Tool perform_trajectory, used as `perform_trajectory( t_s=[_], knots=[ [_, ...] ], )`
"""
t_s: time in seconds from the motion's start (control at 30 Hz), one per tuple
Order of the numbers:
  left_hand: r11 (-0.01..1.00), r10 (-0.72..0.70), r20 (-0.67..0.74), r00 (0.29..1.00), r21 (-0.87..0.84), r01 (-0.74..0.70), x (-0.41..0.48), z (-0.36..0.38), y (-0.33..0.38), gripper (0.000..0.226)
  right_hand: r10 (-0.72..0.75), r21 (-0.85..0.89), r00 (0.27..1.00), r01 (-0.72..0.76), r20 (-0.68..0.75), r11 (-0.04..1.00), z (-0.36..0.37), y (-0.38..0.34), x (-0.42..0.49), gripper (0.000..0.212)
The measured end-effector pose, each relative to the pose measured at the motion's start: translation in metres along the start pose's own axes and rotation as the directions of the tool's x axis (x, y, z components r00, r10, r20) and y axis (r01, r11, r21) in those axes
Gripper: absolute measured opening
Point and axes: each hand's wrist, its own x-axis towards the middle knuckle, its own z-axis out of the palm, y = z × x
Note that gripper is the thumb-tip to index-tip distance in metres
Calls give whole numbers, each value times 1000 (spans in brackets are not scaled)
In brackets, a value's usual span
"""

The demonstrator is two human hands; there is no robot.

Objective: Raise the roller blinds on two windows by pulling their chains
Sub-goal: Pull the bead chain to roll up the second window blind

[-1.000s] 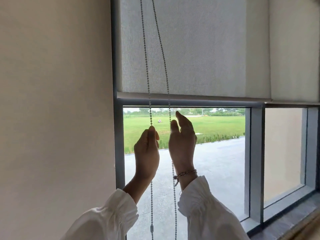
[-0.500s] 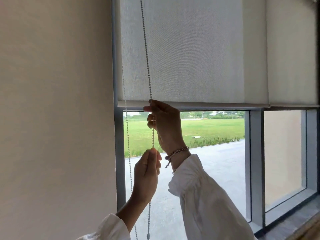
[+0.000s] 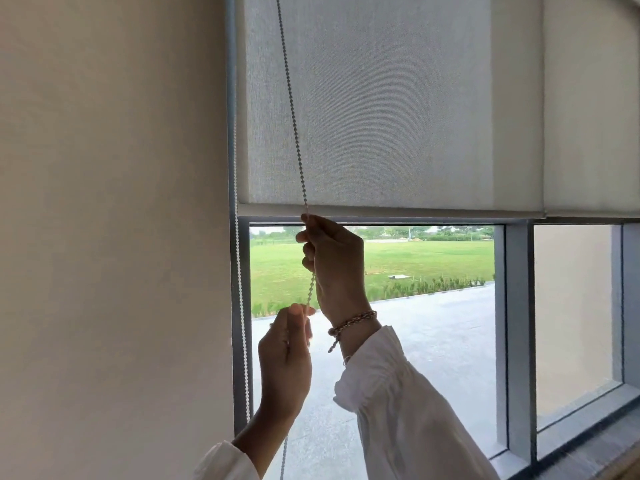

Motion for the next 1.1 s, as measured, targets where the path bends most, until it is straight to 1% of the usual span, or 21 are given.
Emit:
perform_trajectory(
  t_s=[0.07,0.1,0.13,0.17,0.23,0.3,0.33,0.37,0.43,0.5,0.57,0.67,0.73,0.77,0.8,0.87,0.93,0.97,1.03,1.07,1.1],
  knots=[
    [953,206,-146,968,256,-164,8,-7,-2,41,-31,-20,999,30,-14,999,-2,-3,-1,14],
    [903,279,-210,937,390,-181,15,-10,-3,36,-56,-34,998,55,-22,998,-4,-5,-2,15],
    [859,312,-260,914,489,-154,22,-12,-3,36,-83,-49,996,82,-27,995,-6,-7,-2,18],
    [824,317,-290,903,556,-110,31,-13,-4,45,-111,-60,993,109,-32,992,-8,-9,-3,20],
    [781,239,-274,931,624,-16,49,-14,-8,71,-162,-75,986,159,-45,984,-13,-14,-4,22],
    [830,18,-204,979,548,99,60,-9,-9,88,-194,-97,979,188,-58,977,-18,-19,-5,22],
    [873,-111,-153,982,457,170,64,-5,-10,88,-199,-106,978,192,-68,976,-21,-20,-5,23],
    [898,-217,-96,971,370,237,67,-2,-11,82,-200,-114,976,191,-81,975,-23,-21,-4,25],
    [910,-314,-18,949,279,307,67,5,-10,60,-192,-115,976,179,-107,977,-27,-22,-3,28],
    [918,-306,-11,952,263,298,64,12,-7,39,-172,-108,976,158,-132,982,-32,-21,-3,29],
    [952,-212,-47,976,215,217,60,17,-2,25,-171,-135,971,149,-165,980,-36,-17,-3,32],
    [1000,-24,-100,995,-19,22,46,22,8,31,-188,-192,958,147,-217,970,-43,-9,-5,28],
    [992,33,-89,995,-117,-43,38,24,13,38,-188,-190,954,145,-232,971,-48,-5,-8,16],
    [986,44,-74,996,-155,-56,35,26,15,41,-184,-189,953,140,-240,972,-50,-3,-8,14],
    [980,48,-63,997,-188,-59,33,28,18,43,-185,-200,951,137,-247,970,-52,-2,-9,19],
    [972,56,-44,997,-224,-65,30,31,23,44,-245,-337,940,157,-238,928,-53,1,-11,29],
    [969,87,-29,996,-231,-92,25,34,27,44,-378,-552,905,217,-195,805,-49,2,-16,34],
    [969,94,-14,995,-229,-95,21,34,28,44,-449,-614,878,266,-163,743,-45,1,-18,34],
    [970,79,18,997,-230,-72,15,34,29,43,-526,-624,846,367,-84,690,-38,-3,-20,30],
    [970,56,30,998,-239,-47,12,33,28,42,-505,-578,862,390,-44,717,-34,-6,-20,29],
    [967,31,40,999,-253,-20,11,31,28,42,-431,-495,903,370,-9,786,-29,-11,-20,28]
  ],
)
